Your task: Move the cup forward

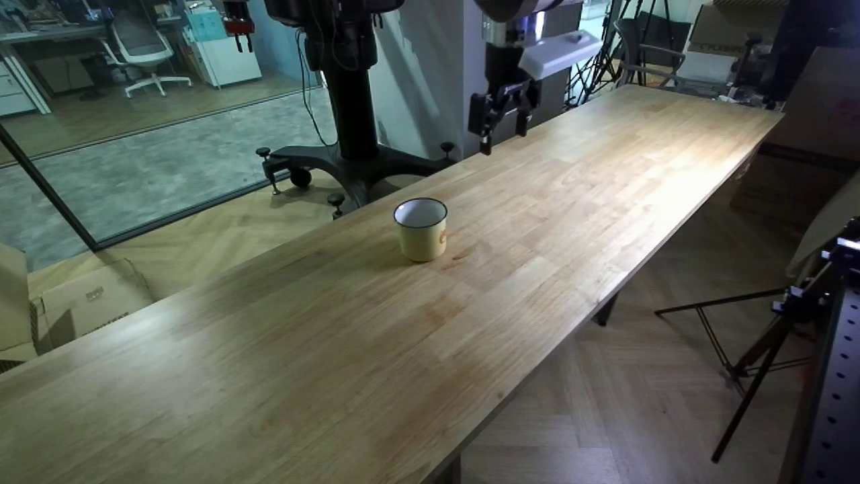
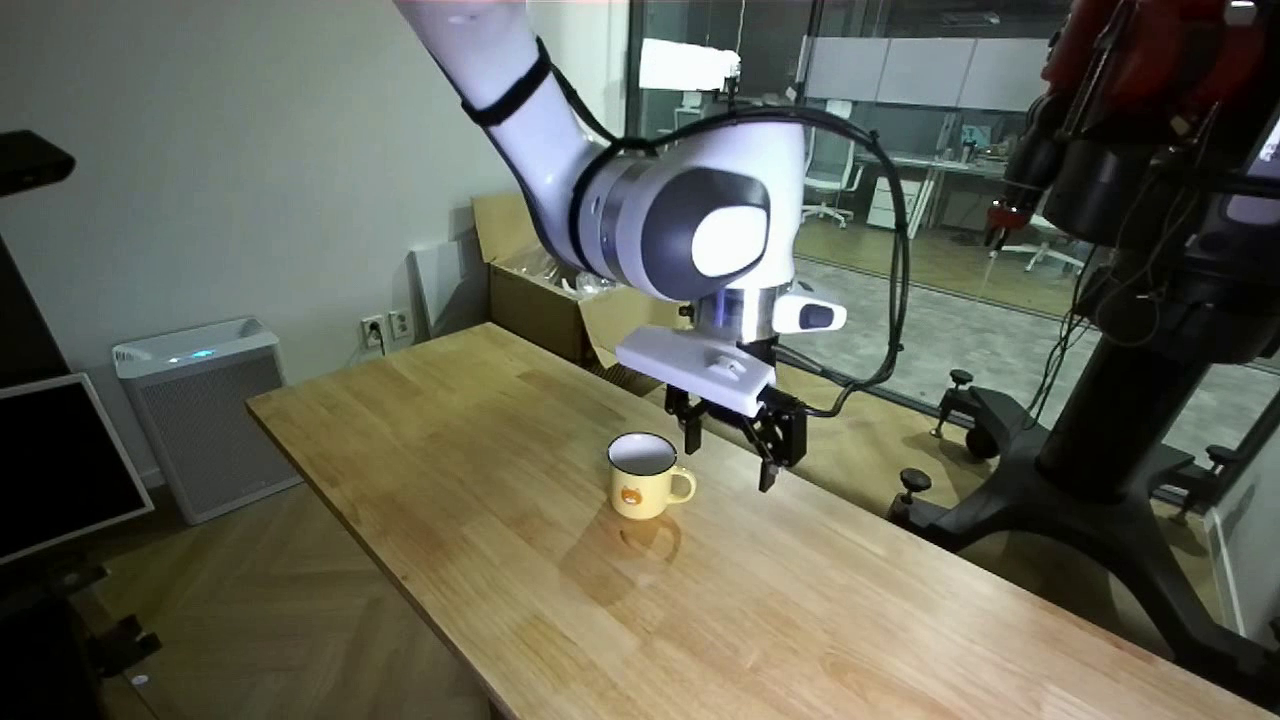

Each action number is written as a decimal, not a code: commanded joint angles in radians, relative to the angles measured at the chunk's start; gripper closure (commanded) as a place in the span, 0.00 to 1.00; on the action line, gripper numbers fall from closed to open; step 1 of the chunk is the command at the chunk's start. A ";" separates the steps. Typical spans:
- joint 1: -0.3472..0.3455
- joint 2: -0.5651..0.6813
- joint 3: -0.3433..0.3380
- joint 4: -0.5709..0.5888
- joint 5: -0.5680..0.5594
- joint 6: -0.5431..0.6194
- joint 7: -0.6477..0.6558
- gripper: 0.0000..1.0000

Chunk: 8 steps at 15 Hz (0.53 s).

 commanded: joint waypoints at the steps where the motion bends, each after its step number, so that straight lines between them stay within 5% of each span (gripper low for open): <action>1: 0.002 0.111 0.068 0.157 0.004 -0.031 -0.010 0.00; 8: 0.026 0.112 0.084 0.146 -0.022 -0.038 -0.010 0.00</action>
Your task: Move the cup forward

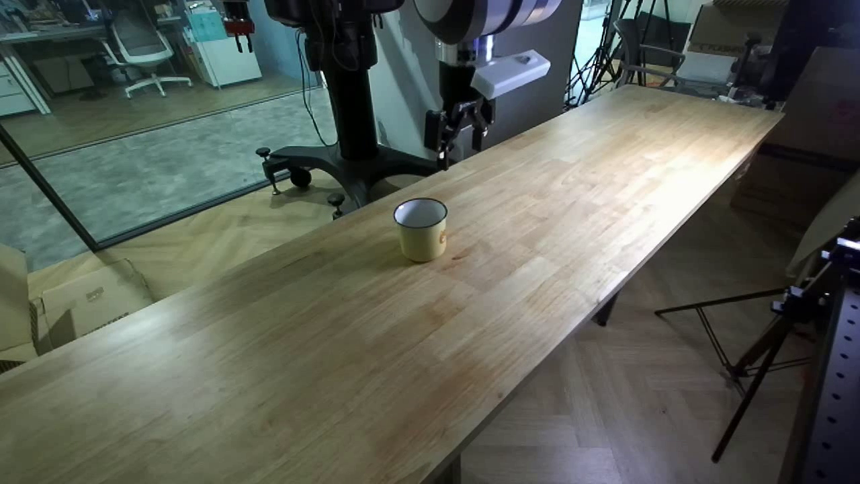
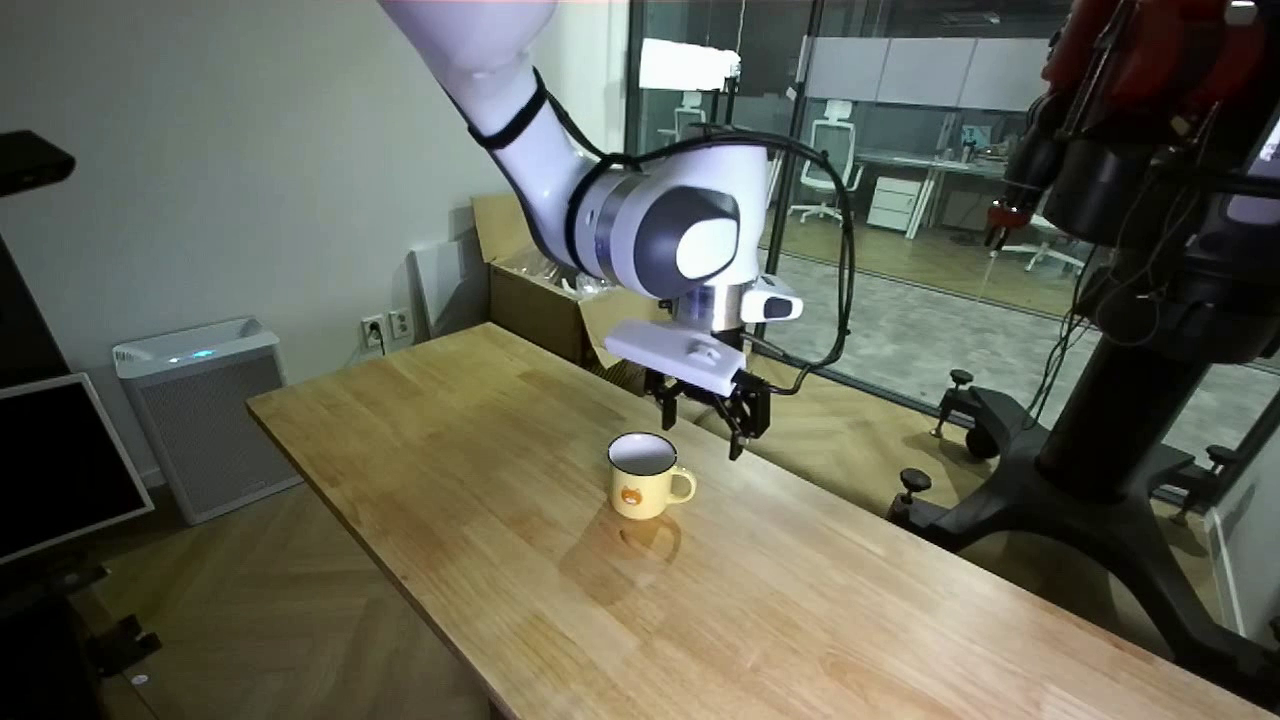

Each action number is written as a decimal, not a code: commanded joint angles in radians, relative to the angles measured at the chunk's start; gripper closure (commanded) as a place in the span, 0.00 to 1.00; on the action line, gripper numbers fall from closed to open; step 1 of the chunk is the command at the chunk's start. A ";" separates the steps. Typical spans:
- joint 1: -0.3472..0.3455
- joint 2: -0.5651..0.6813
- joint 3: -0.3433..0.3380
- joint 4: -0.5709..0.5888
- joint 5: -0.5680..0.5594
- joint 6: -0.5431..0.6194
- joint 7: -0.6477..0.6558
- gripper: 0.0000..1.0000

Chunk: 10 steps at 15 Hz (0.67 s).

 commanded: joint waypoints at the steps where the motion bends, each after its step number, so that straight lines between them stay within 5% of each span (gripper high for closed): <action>1: 0.025 0.009 0.003 0.009 -0.033 -0.024 0.000 0.00; 10: 0.071 0.067 0.008 0.008 -0.055 0.031 0.011 0.00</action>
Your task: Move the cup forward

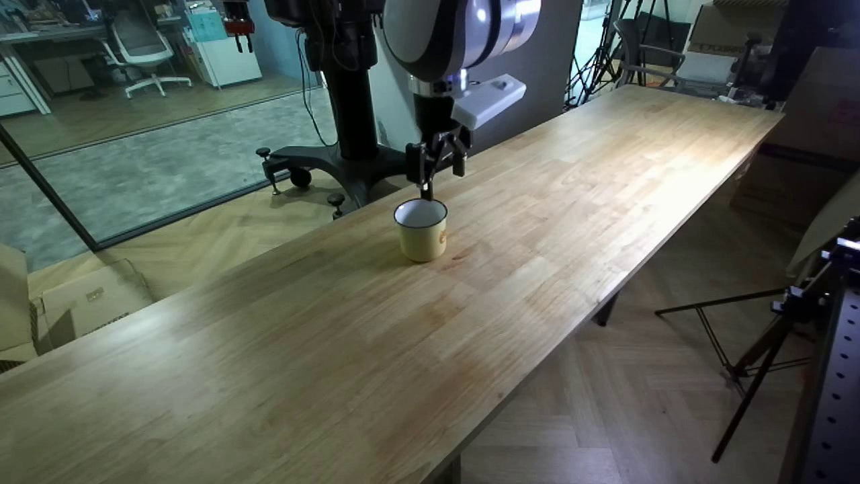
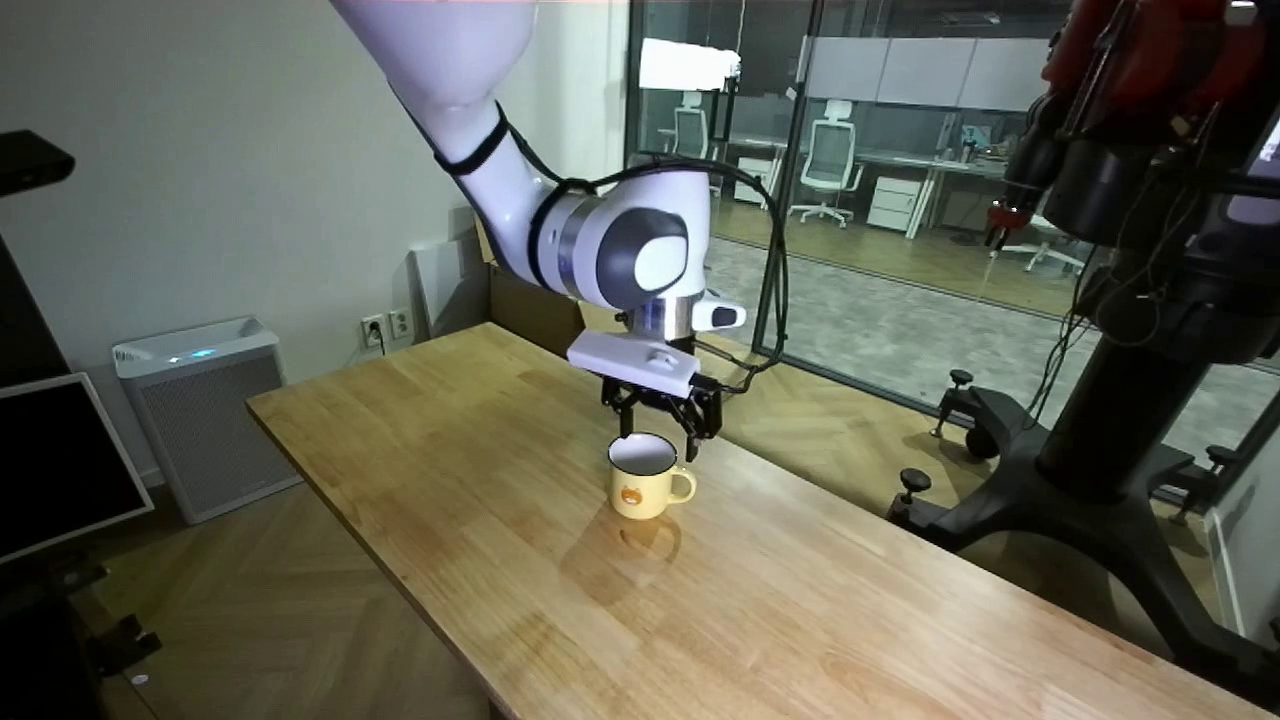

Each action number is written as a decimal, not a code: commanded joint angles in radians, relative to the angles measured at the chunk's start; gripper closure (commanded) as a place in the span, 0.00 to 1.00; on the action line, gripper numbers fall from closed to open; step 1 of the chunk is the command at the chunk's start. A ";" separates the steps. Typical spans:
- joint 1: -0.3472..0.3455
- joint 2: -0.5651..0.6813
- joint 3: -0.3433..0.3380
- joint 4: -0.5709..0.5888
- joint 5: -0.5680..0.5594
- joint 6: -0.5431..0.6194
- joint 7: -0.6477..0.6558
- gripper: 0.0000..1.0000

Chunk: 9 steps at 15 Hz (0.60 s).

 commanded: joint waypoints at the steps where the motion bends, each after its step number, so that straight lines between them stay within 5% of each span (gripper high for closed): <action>1: -0.006 0.027 -0.003 0.002 -0.008 0.056 0.027 0.00; 9: -0.047 0.103 0.010 0.043 0.006 0.086 0.004 0.00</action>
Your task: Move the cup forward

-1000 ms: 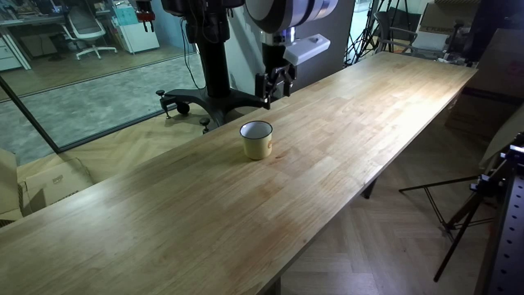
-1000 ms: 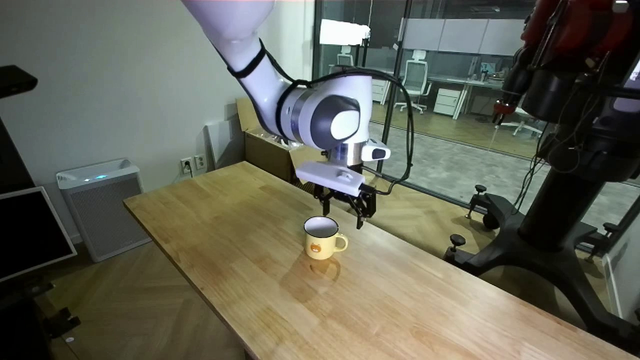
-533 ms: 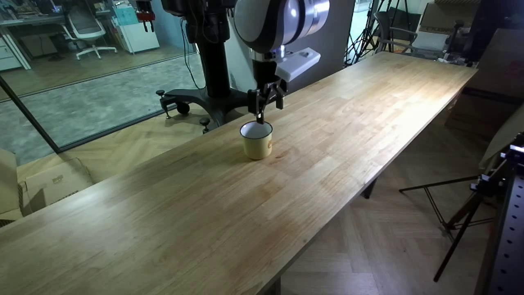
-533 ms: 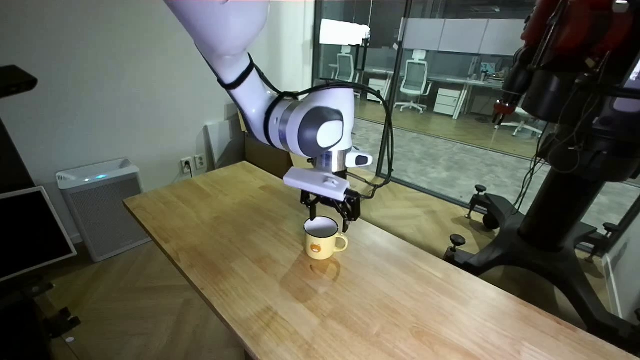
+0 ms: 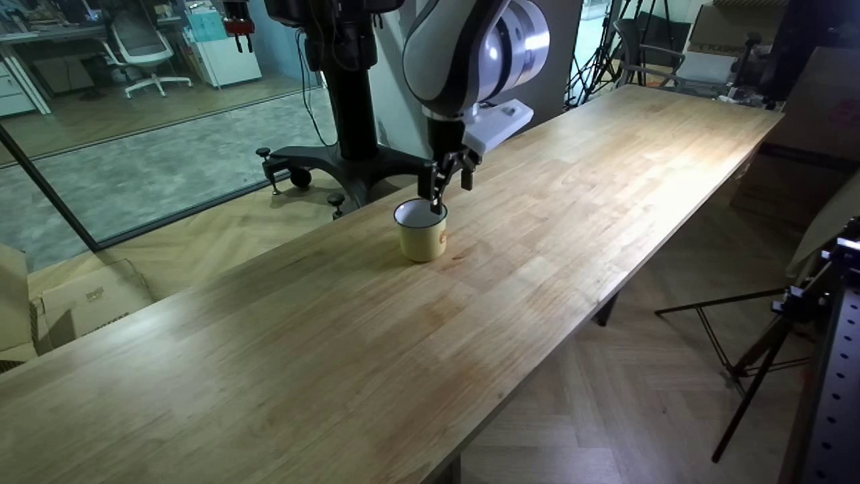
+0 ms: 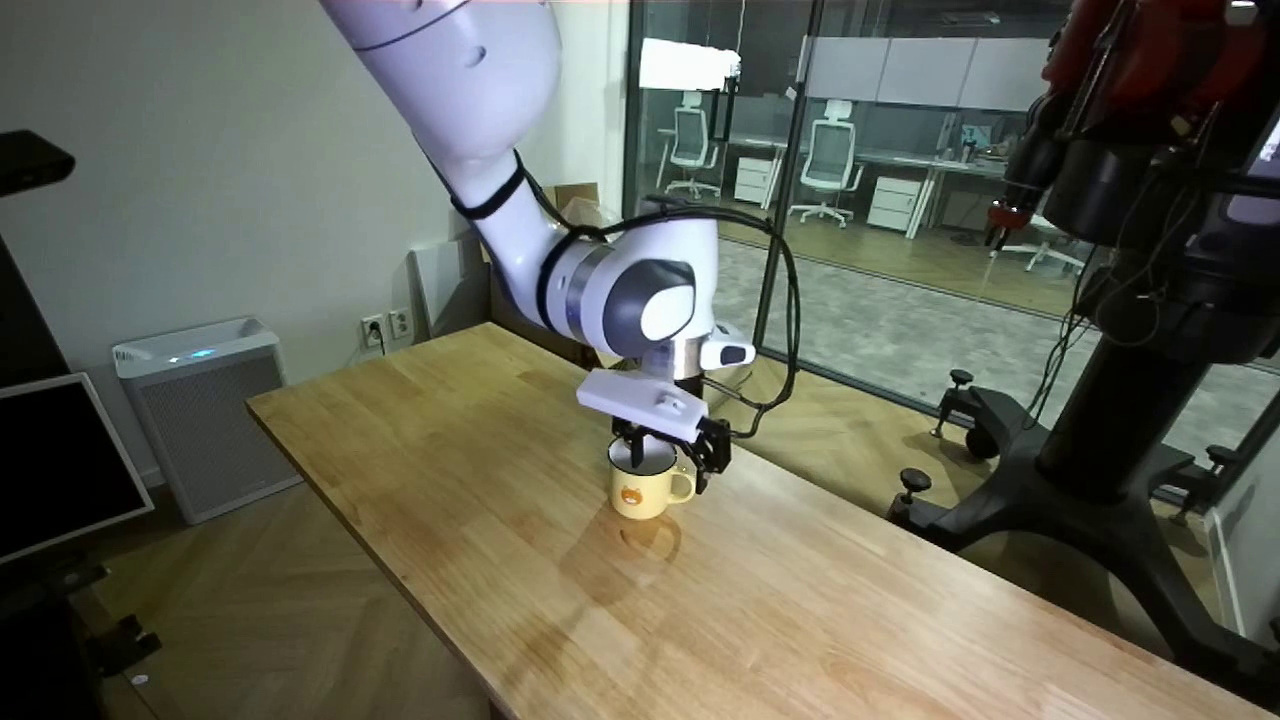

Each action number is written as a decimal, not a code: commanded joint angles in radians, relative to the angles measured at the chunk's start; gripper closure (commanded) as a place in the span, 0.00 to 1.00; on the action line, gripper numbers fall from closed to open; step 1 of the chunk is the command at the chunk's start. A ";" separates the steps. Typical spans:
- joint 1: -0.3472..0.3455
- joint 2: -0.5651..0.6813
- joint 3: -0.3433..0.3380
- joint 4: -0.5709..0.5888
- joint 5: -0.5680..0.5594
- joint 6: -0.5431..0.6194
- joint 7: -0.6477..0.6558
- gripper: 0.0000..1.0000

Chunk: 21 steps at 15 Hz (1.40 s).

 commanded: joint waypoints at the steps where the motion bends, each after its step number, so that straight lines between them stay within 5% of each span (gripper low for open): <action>1: -0.024 0.042 0.015 0.047 0.007 -0.011 0.003 0.00; 2: -0.026 0.048 0.015 0.050 0.008 -0.010 0.005 0.25; 4: -0.028 0.054 0.016 0.056 0.007 -0.006 0.005 0.31; 13: -0.025 0.080 0.033 0.105 -0.002 -0.017 -0.016 0.95; 21: -0.019 0.088 0.061 0.151 -0.007 -0.031 -0.064 0.98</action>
